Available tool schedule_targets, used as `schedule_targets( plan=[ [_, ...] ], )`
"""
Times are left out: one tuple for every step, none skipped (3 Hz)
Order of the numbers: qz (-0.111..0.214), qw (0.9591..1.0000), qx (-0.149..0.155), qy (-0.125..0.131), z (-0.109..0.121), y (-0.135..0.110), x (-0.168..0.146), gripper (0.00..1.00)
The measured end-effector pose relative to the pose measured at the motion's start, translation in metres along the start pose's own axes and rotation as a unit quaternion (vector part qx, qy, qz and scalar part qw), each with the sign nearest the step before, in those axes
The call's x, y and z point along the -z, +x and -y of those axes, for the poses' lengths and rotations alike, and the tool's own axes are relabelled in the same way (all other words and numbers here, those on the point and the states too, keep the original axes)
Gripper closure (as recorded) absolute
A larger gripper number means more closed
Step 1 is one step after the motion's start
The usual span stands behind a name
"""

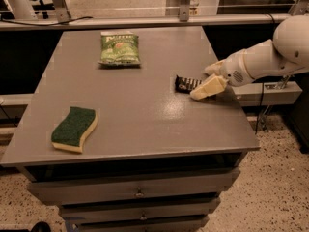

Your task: Pick rxbar chocolate

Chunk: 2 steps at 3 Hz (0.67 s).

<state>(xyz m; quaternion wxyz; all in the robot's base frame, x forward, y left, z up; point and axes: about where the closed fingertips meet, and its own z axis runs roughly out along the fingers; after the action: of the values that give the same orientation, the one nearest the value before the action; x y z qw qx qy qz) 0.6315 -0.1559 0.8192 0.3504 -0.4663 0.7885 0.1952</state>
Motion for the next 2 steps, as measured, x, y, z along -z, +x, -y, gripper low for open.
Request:
schedule_targets(
  plan=[
    [0.000, 1.0000, 0.000, 0.000, 0.0002, -0.0035, 0.0034, 0.87],
    [0.000, 1.0000, 0.000, 0.000, 0.0003, -0.0054, 0.0052, 1.00]
  ],
)
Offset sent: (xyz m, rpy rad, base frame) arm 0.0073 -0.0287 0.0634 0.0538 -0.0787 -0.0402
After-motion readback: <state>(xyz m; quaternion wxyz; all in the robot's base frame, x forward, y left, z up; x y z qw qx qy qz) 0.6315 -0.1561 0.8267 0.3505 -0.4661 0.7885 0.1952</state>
